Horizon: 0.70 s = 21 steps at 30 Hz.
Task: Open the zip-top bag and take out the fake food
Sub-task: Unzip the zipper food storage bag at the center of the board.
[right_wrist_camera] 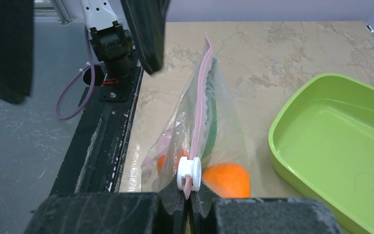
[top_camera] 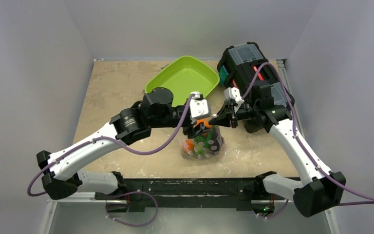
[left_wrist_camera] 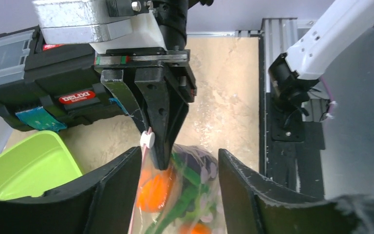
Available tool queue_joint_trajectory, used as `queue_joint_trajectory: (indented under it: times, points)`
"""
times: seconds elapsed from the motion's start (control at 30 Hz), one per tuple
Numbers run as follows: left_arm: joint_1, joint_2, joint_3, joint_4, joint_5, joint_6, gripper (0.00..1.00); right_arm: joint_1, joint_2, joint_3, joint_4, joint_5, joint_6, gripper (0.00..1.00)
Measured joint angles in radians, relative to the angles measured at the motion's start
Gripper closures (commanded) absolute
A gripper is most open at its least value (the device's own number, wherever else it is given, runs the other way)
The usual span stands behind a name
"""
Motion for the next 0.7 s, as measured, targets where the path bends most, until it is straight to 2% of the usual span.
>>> queue_joint_trajectory:
  times: [0.33, 0.7]
  points:
    - [0.000, 0.116, 0.029, 0.017, -0.057, 0.046, 0.65, 0.000, -0.002, -0.002, 0.001, -0.001, 0.001, 1.00]
    - [0.005, 0.164, 0.045, 0.015, -0.096, 0.104, 0.64, 0.000, -0.008, -0.005, 0.000, -0.002, 0.000, 1.00]
